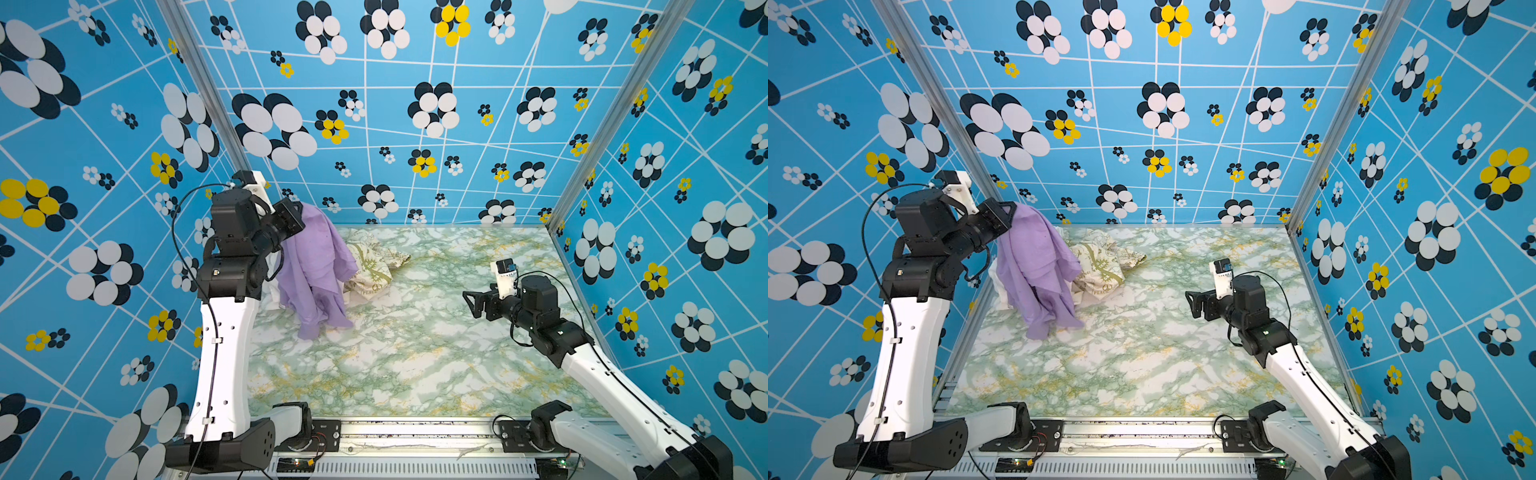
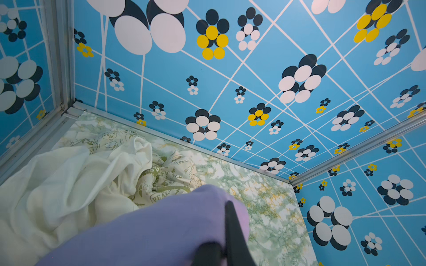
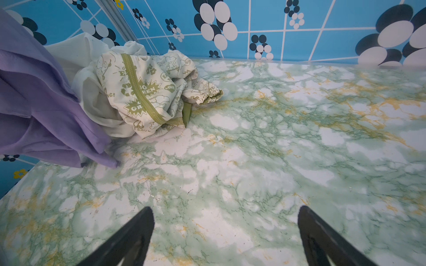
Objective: Pick out a specific cloth from the pile
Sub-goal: 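Grasp the purple T-shirt with the left gripper and lift it from the pile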
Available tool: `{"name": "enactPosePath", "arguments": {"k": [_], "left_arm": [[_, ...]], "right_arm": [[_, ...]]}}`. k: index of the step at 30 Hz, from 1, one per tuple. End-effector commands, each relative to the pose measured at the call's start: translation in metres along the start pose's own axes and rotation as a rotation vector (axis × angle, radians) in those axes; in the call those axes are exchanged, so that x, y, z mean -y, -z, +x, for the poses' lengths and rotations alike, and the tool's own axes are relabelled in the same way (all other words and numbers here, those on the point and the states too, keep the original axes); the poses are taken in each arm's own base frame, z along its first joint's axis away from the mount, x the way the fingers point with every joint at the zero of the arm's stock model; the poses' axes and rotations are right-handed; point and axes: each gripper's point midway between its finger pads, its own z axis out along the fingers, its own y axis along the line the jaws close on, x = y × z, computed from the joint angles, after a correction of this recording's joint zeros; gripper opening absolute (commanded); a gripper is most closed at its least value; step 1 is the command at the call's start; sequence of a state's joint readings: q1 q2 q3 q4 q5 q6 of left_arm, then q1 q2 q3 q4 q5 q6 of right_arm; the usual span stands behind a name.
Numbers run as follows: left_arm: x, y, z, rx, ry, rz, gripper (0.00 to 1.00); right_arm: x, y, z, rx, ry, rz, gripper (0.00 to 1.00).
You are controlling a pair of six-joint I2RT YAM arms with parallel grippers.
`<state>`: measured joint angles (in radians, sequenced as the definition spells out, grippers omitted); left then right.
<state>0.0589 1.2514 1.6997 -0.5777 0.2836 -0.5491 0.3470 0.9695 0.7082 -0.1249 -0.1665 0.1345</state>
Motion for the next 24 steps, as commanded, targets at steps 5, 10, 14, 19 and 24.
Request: {"name": "enactPosePath", "arguments": {"k": [5, 10, 14, 19, 24], "left_arm": [[0.038, 0.012, -0.037, 0.089, -0.067, 0.084, 0.00], [0.069, 0.012, -0.028, 0.065, -0.126, 0.152, 0.00], [0.096, 0.008, -0.006, 0.019, -0.172, 0.221, 0.00], [0.117, -0.013, 0.050, -0.097, -0.235, 0.263, 0.00], [0.124, -0.040, 0.134, -0.268, -0.279, 0.295, 0.00]], "right_arm": [[-0.006, 0.009, -0.018, 0.038, 0.024, -0.008, 0.99], [-0.006, 0.011, -0.023, 0.050, 0.024, -0.005, 0.99], [-0.006, 0.014, -0.027, 0.062, 0.028, 0.003, 0.99], [-0.004, 0.016, -0.029, 0.069, 0.040, 0.014, 0.99], [-0.004, 0.018, -0.029, 0.070, 0.047, 0.020, 0.99]]}}
